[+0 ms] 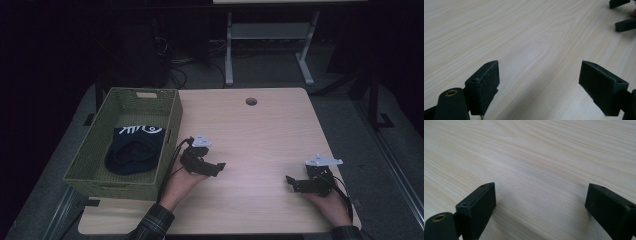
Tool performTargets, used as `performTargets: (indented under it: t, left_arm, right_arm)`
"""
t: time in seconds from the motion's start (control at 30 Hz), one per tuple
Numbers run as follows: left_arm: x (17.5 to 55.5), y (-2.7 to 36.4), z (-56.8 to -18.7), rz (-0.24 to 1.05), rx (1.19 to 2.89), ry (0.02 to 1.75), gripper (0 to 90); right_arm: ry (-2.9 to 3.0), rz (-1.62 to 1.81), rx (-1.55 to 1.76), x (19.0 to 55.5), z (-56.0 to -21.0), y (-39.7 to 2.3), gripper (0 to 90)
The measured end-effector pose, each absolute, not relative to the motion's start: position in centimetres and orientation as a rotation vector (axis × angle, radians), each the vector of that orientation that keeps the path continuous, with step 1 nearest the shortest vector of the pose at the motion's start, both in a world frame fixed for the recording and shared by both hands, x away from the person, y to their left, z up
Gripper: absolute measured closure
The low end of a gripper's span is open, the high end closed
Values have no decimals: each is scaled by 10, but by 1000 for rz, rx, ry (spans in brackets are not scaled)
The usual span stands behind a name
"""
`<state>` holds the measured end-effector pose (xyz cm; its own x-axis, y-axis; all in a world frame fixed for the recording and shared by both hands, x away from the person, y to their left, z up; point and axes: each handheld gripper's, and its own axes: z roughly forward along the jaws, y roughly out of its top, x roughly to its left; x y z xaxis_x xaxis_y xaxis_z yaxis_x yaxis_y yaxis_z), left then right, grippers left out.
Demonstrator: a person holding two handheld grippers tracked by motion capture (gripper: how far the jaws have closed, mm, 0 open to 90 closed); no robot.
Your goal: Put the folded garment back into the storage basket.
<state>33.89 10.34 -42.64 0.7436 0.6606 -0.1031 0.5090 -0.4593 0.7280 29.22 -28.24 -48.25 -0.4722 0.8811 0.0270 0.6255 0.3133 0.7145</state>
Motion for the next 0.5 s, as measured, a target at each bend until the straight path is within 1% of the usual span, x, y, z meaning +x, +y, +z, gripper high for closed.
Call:
performTargets:
  t: [0.2,0.37,0.5]
  left_arm:
    - [338,104,-439,252,2165,896,160]
    - [338,102,-451,263,2203,893,160]
    - [338,101,-462,276,2249,924,160]
  right_arm:
    - [2217,954,1344,292,-483,-282,94]
    - [2218,954,1344,292,-483,-282,94]
    - [2218,954,1344,292,-483,-282,93]
